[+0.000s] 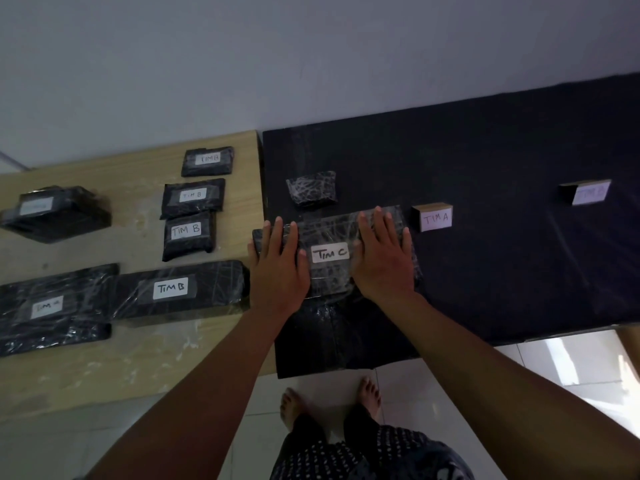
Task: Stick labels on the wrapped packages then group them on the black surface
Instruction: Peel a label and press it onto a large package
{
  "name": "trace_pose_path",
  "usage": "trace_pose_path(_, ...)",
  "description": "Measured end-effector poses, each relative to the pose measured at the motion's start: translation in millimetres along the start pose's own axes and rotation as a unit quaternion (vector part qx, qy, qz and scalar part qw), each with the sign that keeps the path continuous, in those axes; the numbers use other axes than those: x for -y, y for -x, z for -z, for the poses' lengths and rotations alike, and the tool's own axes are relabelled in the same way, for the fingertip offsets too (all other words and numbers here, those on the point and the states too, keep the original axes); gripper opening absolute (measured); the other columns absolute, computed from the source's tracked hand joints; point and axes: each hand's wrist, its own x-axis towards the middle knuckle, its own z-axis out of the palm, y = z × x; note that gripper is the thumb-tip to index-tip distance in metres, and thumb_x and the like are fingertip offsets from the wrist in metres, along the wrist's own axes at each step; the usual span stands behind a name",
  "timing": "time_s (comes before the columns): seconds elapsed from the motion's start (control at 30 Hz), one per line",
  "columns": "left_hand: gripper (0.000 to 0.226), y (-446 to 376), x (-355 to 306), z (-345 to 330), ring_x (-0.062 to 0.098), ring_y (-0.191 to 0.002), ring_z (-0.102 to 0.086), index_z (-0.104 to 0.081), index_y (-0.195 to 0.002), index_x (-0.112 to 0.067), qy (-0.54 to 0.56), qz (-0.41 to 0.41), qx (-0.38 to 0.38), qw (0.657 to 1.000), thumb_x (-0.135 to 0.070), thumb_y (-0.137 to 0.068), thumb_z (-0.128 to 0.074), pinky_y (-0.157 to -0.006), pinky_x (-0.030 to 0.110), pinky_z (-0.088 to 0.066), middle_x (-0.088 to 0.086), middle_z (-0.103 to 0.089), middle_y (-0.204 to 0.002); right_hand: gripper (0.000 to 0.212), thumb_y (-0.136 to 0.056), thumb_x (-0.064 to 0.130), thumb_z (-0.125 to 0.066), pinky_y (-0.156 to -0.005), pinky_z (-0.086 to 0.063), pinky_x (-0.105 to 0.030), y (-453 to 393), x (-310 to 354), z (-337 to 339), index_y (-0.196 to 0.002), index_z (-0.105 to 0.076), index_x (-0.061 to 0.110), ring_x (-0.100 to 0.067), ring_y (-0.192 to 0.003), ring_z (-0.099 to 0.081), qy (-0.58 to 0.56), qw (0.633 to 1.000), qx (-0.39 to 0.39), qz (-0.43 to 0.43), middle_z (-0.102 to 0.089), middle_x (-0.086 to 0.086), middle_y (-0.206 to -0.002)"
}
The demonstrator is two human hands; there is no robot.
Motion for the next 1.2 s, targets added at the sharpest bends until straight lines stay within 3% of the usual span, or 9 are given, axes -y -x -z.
trace_pose_path(0.13, 0.066, 5.6, -10.3, -1.6, 0.029, -0.15, -0.016, -0.041, -0.148, -0.015, 0.003, 0.005, -0.031, 1.0, -0.052, -0.093, -0.035, -0.118, 0.054, -0.005, 0.01, -0.029, -0.159, 0.074, -0.098, 0.059, -0.029, -0.122, 0.012, -0.049, 6.2, 7.4, 2.2, -0.159, -0.011, 0.02, -0.019, -0.153, 0.012, 0.021, 1.0, -0.008, -0.006, 0.003, -0.006, -0.167)
trace_pose_path(0.27, 0.069, 7.4, -10.2, -8.2, 0.027, -0.15, -0.014, -0.038, -0.149, -0.016, -0.011, 0.014, -0.031, 0.999, -0.055, -0.092, -0.037, -0.119, 0.053, -0.006, 0.008, -0.027, -0.16, 0.082, -0.096, 0.064, -0.028, -0.12, 0.015, -0.051, 12.4, 10.0, -5.2, -0.159, -0.004, 0.017, -0.02, -0.152, 0.015, 0.043, 0.999, -0.012, -0.009, 0.007, -0.007, -0.167)
trace_pose_path(0.4, 0.066, 6.6, -7.8, -8.5, 0.028, -0.151, -0.012, -0.033, -0.152, -0.016, -0.027, 0.005, -0.017, 0.999, -0.051, -0.096, -0.032, -0.119, 0.051, -0.004, 0.009, -0.023, -0.161, 0.07, -0.102, 0.052, -0.027, -0.122, 0.011, -0.048, 11.9, 1.5, -6.2, -0.16, -0.004, 0.02, -0.018, -0.153, 0.013, 0.043, 0.999, -0.012, 0.013, 0.007, -0.005, -0.167)
trace_pose_path(0.6, 0.059, 6.3, 0.5, -6.1, 0.029, -0.151, -0.012, -0.027, -0.153, -0.013, -0.02, -0.018, 0.014, 1.0, -0.035, -0.099, -0.016, -0.119, 0.057, -0.013, 0.011, -0.019, -0.162, 0.063, -0.1, 0.037, -0.019, -0.122, 0.013, -0.043, 11.4, -2.2, -2.7, -0.159, -0.006, 0.021, -0.016, -0.153, 0.012, 0.021, 1.0, 0.001, 0.02, 0.007, -0.002, -0.167)
trace_pose_path(0.7, 0.062, 5.6, 1.1, -3.0, 0.029, -0.151, -0.011, -0.028, -0.153, -0.013, -0.012, -0.022, 0.018, 1.0, -0.036, -0.098, -0.014, -0.118, 0.058, -0.014, 0.01, -0.018, -0.162, 0.064, -0.101, 0.03, -0.031, -0.123, 0.01, -0.045, 10.8, -2.9, 1.6, -0.159, -0.007, 0.021, -0.015, -0.152, 0.013, 0.01, 1.0, 0.017, 0.021, 0.008, -0.001, -0.167)
trace_pose_path(0.77, 0.065, 5.5, -2.4, -0.9, 0.026, -0.151, -0.009, -0.028, -0.153, -0.015, 0.006, -0.008, 0.015, 1.0, -0.045, -0.098, -0.016, -0.12, 0.057, -0.01, 0.008, -0.018, -0.162, 0.063, -0.103, 0.04, -0.03, -0.123, 0.01, -0.044, 10.7, -1.0, 3.2, -0.159, -0.007, 0.023, -0.014, -0.152, 0.014, -0.005, 1.0, 0.01, 0.015, 0.008, -0.001, -0.167)
trace_pose_path(0.87, 0.077, 8.9, -8.4, -1.9, 0.025, -0.151, -0.007, -0.028, -0.153, -0.016, -0.008, 0.004, 0.003, 1.0, -0.064, -0.093, -0.025, -0.12, 0.051, -0.002, 0.007, -0.017, -0.163, 0.082, -0.095, 0.069, -0.026, -0.121, 0.015, -0.044, 12.3, 1.2, 1.9, -0.159, -0.002, 0.023, -0.014, -0.151, 0.017, 0.017, 1.0, 0.013, 0.011, 0.011, -0.001, -0.167)
trace_pose_path(0.93, 0.082, 11.3, -8.9, -3.7, 0.027, -0.151, -0.009, -0.027, -0.154, -0.015, -0.03, -0.003, -0.004, 1.0, -0.068, -0.091, -0.029, -0.12, 0.052, -0.004, 0.008, -0.018, -0.162, 0.091, -0.091, 0.075, -0.027, -0.121, 0.015, -0.046, 13.8, 0.9, 0.3, -0.159, 0.001, 0.021, -0.015, -0.151, 0.019, 0.044, 0.999, 0.014, 0.017, 0.014, -0.003, -0.166)
trace_pose_path(1.2, 0.072, 11.0, -2.8, -4.7, 0.03, -0.151, -0.001, -0.016, -0.156, -0.013, -0.059, -0.024, 0.039, 0.997, -0.053, -0.097, -0.017, -0.12, 0.056, -0.004, 0.012, -0.007, -0.164, 0.072, -0.101, 0.049, -0.031, -0.122, 0.013, -0.046, 12.9, -3.2, 2.3, -0.159, 0.003, 0.021, -0.016, -0.151, 0.019, 0.026, 0.999, 0.03, 0.032, 0.016, -0.004, -0.166)
